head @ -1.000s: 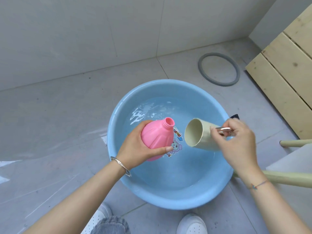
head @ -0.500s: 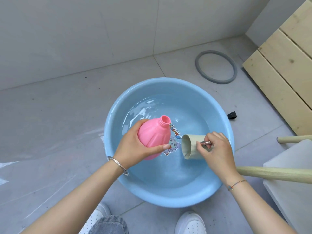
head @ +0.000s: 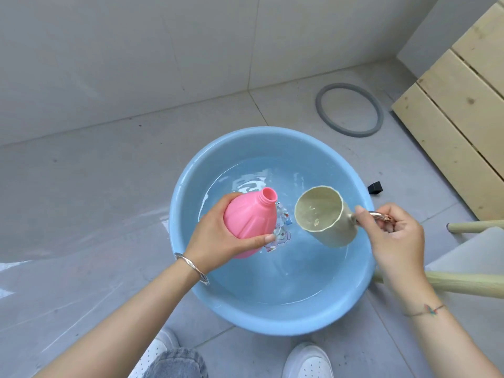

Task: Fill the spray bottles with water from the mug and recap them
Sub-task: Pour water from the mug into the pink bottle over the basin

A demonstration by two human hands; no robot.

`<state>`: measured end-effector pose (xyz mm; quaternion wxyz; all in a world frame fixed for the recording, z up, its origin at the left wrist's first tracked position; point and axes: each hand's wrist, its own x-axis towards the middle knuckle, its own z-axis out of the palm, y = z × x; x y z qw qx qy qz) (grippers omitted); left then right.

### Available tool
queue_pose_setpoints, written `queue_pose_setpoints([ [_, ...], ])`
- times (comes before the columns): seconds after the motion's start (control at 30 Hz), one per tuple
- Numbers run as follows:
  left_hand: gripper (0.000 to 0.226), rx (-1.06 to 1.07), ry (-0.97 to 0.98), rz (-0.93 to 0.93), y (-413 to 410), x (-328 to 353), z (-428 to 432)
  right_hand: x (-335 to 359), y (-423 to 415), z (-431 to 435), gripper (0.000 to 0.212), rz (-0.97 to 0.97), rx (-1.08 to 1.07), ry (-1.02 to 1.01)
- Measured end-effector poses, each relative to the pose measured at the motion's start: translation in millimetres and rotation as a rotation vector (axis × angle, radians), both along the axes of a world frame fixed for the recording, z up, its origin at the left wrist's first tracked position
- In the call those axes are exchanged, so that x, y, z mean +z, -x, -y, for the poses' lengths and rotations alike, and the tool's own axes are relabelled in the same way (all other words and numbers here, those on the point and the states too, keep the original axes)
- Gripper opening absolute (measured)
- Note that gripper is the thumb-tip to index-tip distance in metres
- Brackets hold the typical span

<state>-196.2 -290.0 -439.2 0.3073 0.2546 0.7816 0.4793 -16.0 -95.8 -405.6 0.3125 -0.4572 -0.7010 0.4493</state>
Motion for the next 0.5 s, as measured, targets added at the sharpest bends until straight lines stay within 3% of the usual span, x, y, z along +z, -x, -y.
queue_pose_setpoints([
  [0.23,0.085,-0.031,-0.005,-0.018,-4.1,-0.3,0.0,50.3,12.3,13.7,0.039,-0.217,0.044,-0.014],
  [0.33,0.083,-0.055,0.014,-0.042,-4.5,-1.1,0.6,61.0,13.6,17.8,0.032,-0.220,0.049,-0.037],
  [0.5,0.083,-0.073,0.012,-0.060,-4.6,-0.2,-0.4,71.5,17.0,26.2,0.041,-0.121,0.078,-0.228],
])
